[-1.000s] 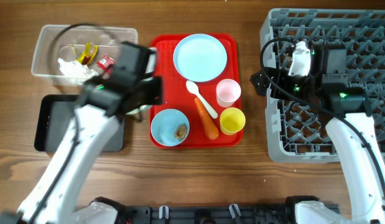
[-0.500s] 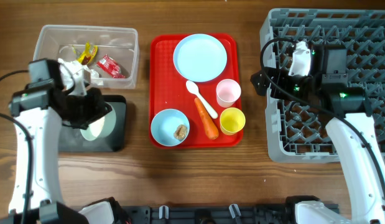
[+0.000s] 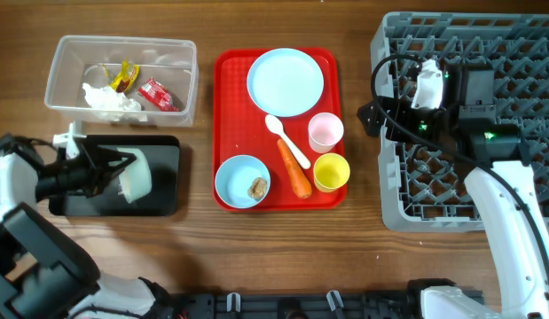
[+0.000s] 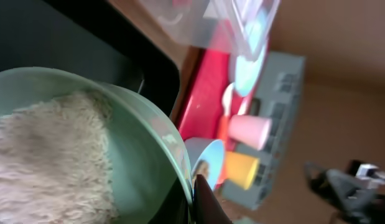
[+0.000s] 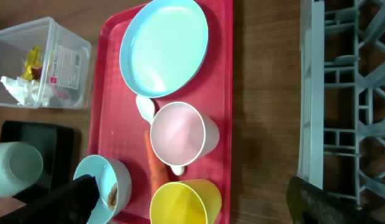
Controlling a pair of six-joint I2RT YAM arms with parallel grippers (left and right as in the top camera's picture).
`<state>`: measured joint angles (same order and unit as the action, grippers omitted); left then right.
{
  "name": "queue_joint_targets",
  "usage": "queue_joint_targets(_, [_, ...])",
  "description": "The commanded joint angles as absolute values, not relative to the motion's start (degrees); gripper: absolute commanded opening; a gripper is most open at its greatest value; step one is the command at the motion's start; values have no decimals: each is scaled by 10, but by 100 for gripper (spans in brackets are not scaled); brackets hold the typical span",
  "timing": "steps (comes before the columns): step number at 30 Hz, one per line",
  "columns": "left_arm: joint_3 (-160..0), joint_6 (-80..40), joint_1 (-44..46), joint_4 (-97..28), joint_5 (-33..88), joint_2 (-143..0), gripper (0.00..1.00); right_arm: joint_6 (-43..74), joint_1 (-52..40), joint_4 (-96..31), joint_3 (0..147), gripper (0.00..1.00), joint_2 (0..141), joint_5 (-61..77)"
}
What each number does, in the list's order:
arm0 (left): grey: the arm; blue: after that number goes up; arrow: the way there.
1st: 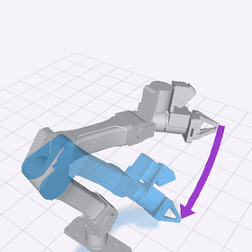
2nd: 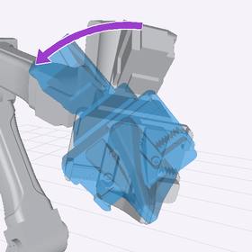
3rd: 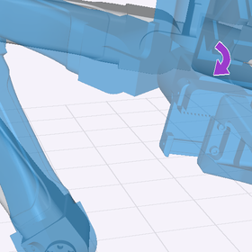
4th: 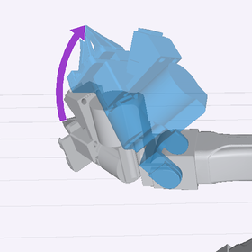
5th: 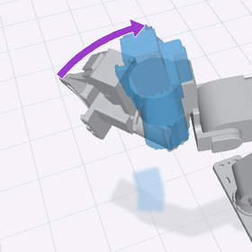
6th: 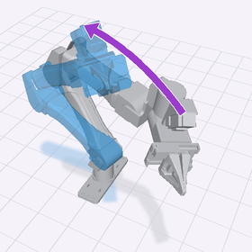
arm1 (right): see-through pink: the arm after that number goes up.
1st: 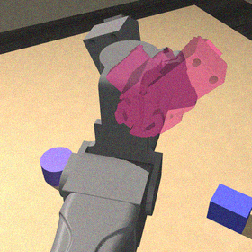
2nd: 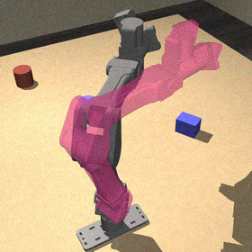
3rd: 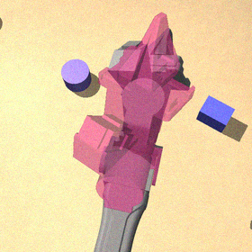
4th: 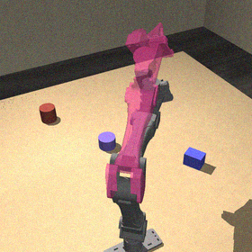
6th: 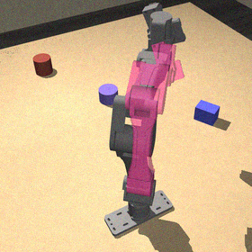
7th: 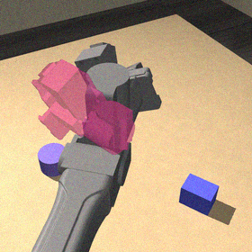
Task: Sort waste into correct bins and load items into the dishwasher rack
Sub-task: 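Tip the green bowl over the black tray to pour rice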
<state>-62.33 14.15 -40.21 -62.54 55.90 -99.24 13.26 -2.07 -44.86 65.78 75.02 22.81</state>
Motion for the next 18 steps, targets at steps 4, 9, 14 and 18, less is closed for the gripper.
queue_joint_targets(4, [-618, 178, -458, -628, 699, -1013, 4, 135, -23, -455, 666, 100, 757, 218])
queue_joint_targets(9, [-618, 178, -463, -635, 747, -1013, 4, 135, -23, -455, 666, 100, 757, 218])
queue_joint_targets(14, [-618, 178, -463, -637, 804, -1013, 4, 135, -23, -456, 666, 100, 757, 218])
queue_joint_targets(18, [-618, 178, -463, -639, 833, -1013, 4, 134, -23, -458, 666, 99, 757, 218])
